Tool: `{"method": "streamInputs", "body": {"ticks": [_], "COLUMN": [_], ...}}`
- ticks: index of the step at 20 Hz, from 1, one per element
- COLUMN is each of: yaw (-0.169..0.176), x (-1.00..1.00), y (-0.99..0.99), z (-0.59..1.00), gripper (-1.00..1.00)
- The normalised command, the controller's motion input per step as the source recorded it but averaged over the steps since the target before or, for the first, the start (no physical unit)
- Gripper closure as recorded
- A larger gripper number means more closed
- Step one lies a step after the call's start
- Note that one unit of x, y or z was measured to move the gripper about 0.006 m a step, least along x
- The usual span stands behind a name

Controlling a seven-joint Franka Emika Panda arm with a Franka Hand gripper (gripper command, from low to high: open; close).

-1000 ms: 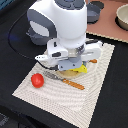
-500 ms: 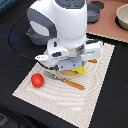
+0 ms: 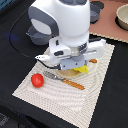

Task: Interact with the objects in diverse but meaningful ways.

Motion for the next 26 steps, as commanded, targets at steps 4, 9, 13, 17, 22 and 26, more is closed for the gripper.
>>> {"method": "streamInputs", "body": {"ticks": [4, 9, 13, 17, 22, 26], "yaw": [0.0, 0.012, 0.059, 0.033, 0.033, 0.039], "x": [-0.06, -0.38, -0.71, -0.94, -1.0, -1.0], "y": [0.46, 0.44, 0.35, 0.37, 0.33, 0.28], "z": [1.0, 0.7, 0.18, 0.01, -0.04, -0.08], "gripper": [1.0, 1.0, 1.0, 1.0, 1.0, 1.0]}}
